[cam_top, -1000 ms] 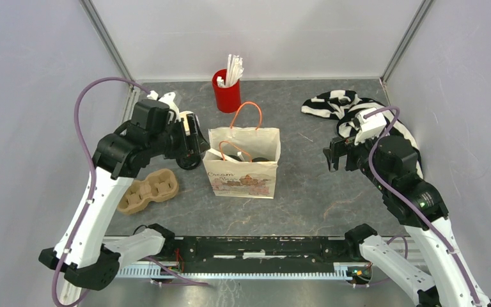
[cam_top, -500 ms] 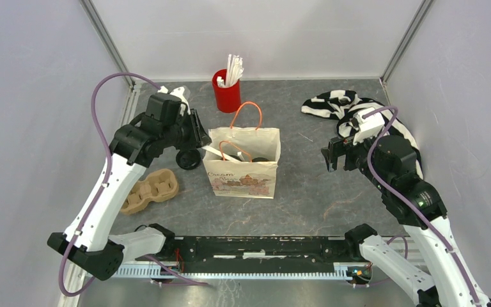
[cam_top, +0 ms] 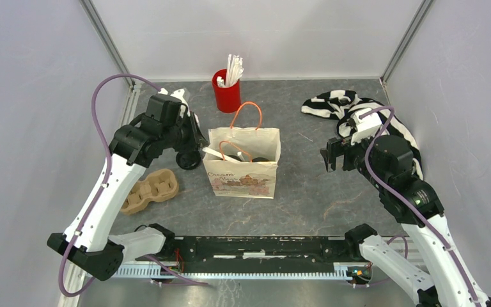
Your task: Pack the takeout coffee
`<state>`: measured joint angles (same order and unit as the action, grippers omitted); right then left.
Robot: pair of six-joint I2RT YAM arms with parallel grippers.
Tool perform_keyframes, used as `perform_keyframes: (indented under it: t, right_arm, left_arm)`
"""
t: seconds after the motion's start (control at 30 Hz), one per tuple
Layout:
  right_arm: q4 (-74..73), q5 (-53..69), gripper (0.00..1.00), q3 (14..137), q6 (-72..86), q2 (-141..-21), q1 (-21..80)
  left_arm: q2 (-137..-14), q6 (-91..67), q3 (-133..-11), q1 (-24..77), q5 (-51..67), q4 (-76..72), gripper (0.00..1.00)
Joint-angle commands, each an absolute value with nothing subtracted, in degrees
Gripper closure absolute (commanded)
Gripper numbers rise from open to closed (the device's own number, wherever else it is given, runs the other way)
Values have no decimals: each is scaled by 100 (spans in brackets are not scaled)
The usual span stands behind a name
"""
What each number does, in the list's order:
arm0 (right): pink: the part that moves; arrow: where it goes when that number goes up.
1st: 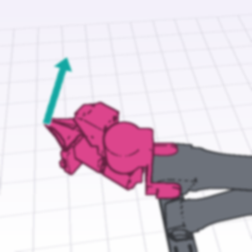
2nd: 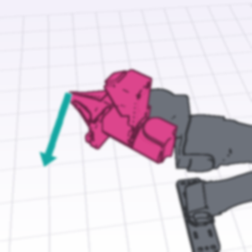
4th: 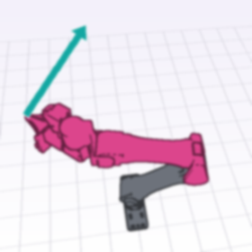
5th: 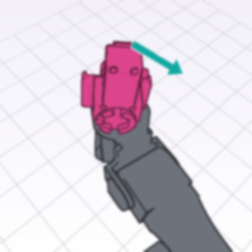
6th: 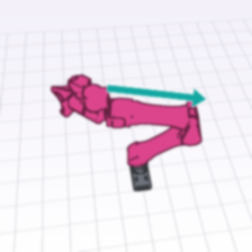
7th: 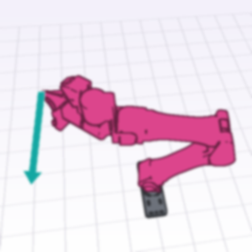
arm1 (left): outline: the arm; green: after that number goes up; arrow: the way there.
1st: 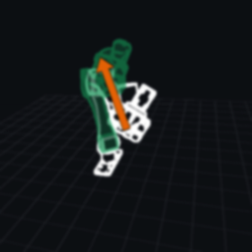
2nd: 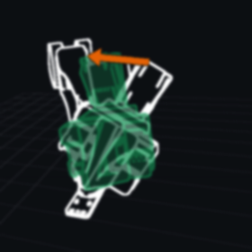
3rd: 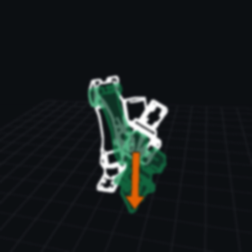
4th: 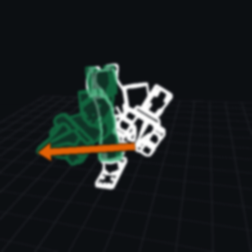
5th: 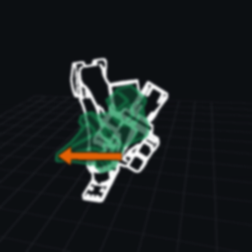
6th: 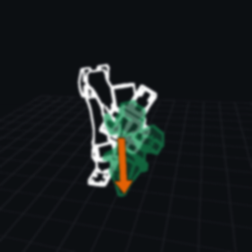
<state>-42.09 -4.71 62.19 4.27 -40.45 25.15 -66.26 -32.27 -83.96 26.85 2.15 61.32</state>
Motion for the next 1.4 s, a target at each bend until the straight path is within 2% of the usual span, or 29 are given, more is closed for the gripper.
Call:
perform_keyframes:
  t: [0.0, 0.2, 0.4, 0.7, 1.03, 1.17, 1.37]
  right_arm:
    - [-3902, -440, 2, 6175, 405, -4035, 2541]
    - [-3896, -448, 2, 6161, 448, -4020, 2542]
    - [-3883, -466, 2, 6114, 534, -3995, 2542]
    - [-3825, -483, 2, 6064, 649, -3955, 2541]
    - [-3740, -439, 2, 5994, 710, -4051, 2541]
    - [-3734, -442, 2, 5985, 711, -4088, 2544]
    - [-3700, -403, 2, 5924, 744, -4096, 2547]
  left_arm:
    - [-6524, -3226, -8422, 2689, 458, 6172, 80]
    - [-6439, -3261, -8429, 2689, 662, 6146, 84]
    - [-6425, -3224, -8433, 2690, 1019, 5871, 98]
    - [-6557, -2496, -9051, 2689, 1361, 5817, 98]
    - [-6606, -1277, -9957, 2690, 1696, 6826, 98]
    - [-6630, -1052, -9992, 2690, 1750, 6981, 98]
    - [-6792, -1374, -9428, 2701, 2626, 6191, 98]
